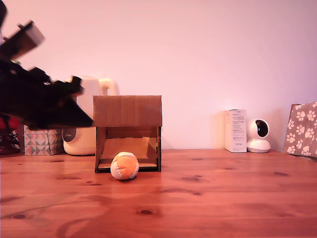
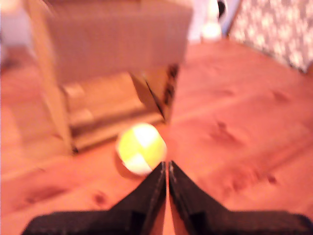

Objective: Drop the footbag into the cardboard dice tower

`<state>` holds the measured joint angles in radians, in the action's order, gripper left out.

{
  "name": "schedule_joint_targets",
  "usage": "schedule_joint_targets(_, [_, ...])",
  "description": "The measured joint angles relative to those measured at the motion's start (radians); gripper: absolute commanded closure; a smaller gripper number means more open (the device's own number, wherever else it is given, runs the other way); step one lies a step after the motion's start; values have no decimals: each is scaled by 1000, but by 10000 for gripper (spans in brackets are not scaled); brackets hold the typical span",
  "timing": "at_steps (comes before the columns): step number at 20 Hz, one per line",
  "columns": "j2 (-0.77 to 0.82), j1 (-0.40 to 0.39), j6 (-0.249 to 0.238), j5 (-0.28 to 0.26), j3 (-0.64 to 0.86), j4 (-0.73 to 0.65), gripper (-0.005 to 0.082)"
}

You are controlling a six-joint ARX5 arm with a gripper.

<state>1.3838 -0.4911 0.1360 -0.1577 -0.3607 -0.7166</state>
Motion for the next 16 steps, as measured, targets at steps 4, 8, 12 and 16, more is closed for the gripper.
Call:
schedule_joint_targets(4, [28, -20, 0, 3, 0, -14, 783])
schedule_joint_targets(8, [45, -19, -8, 10, 0, -27, 317])
schedule_joint_targets(12, [53, -19, -11, 10, -5, -43, -11])
schedule_joint_targets(16, [159, -19, -33, 30, -63, -41, -11])
